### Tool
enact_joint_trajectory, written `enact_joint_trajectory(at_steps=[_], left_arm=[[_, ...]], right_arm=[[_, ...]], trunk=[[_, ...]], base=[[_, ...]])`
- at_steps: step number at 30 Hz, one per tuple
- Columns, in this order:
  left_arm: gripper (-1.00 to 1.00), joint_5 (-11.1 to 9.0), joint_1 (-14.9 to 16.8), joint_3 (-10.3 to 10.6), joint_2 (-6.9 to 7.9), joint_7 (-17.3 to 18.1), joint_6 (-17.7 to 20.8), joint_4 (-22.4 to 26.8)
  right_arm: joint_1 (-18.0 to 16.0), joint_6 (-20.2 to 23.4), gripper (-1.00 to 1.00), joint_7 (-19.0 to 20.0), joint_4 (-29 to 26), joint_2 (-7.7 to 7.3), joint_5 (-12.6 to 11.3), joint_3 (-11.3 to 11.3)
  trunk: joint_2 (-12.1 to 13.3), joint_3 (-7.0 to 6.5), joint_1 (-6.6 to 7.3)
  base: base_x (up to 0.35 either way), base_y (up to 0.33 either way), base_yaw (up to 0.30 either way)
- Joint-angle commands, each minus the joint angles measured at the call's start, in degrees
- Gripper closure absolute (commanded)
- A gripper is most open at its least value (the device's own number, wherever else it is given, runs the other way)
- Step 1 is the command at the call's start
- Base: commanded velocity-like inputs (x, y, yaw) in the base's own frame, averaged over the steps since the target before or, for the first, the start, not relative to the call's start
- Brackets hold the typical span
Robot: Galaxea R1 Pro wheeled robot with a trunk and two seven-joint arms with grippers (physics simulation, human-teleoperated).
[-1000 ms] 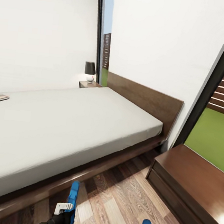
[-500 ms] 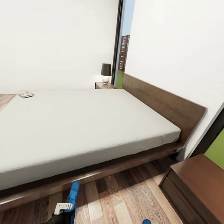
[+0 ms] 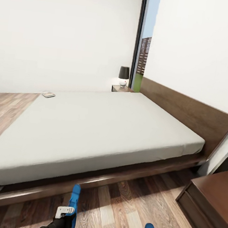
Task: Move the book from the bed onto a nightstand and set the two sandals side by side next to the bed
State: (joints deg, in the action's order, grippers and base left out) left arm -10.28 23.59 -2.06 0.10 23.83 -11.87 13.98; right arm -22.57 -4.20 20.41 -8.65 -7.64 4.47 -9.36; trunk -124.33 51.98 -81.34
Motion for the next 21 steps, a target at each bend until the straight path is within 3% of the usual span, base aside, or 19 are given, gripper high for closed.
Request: enact_joint_trajectory(at_steps=[1,12,16,21], left_arm=[[1.00,-0.35,0.06,-0.22,-0.01,0.43,0.00,-0.09],[1.00,-0.40,0.06,-0.22,-0.01,0.43,0.00,-0.37],[1.00,-0.38,0.06,-0.22,0.03,0.43,-0.71,-5.50],[1.00,-0.47,-0.04,-0.31,0.22,0.36,-4.20,-11.12]], right_arm=[[-0.02,-0.19,1.00,0.33,0.04,0.00,0.45,-0.48],[-0.02,-0.25,1.00,0.54,0.04,-0.02,0.45,-0.52],[-0.02,-0.20,1.00,0.59,0.04,-0.08,0.45,-0.64],[-0.02,-0.20,1.00,0.59,0.04,-0.09,0.45,-0.58]], trunk=[[-0.02,0.05,0.01],[-0.02,0.05,0.01],[-0.02,0.05,0.01],[-0.02,0.05,0.01]], base=[[0.000,0.000,0.287],[0.000,0.000,0.287],[0.000,0.000,0.287],[0.000,0.000,0.287]])
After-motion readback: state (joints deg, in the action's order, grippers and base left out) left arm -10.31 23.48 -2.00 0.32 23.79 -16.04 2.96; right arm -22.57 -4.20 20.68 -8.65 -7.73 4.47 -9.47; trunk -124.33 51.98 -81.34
